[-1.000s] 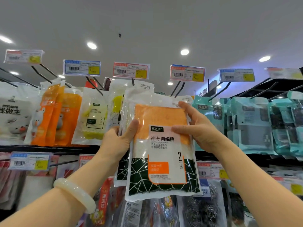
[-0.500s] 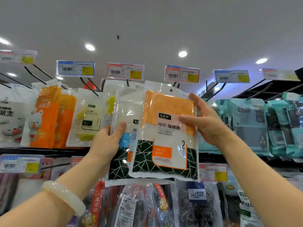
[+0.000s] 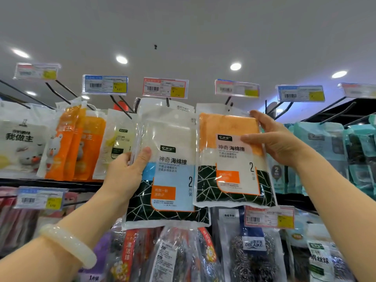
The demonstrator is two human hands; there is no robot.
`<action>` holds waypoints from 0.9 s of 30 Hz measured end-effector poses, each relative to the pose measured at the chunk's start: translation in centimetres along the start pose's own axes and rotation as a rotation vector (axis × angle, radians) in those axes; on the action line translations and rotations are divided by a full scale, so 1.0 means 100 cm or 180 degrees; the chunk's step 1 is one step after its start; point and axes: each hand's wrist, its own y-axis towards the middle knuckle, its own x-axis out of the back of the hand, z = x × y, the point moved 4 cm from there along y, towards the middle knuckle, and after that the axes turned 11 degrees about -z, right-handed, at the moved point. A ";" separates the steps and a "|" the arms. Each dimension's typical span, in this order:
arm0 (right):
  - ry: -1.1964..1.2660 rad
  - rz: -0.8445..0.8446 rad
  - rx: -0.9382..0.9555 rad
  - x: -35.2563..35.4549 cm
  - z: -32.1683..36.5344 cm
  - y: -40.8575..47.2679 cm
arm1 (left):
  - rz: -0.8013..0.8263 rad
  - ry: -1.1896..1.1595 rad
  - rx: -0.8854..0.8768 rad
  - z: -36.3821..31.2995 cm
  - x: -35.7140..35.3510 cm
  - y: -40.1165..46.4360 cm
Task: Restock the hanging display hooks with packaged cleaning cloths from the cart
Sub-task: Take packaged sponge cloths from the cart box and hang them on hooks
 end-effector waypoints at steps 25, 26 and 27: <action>-0.4186 -0.1353 0.1626 -0.053 -0.039 0.044 | -0.0051 0.0247 0.0039 -0.004 0.014 -0.002; -0.4348 -0.0992 0.1265 -0.055 -0.050 0.049 | -0.0047 0.0213 0.0059 -0.004 0.013 -0.003; -0.4314 -0.0608 0.0657 -0.051 -0.062 0.054 | -0.0038 0.0169 0.0091 -0.004 0.013 -0.003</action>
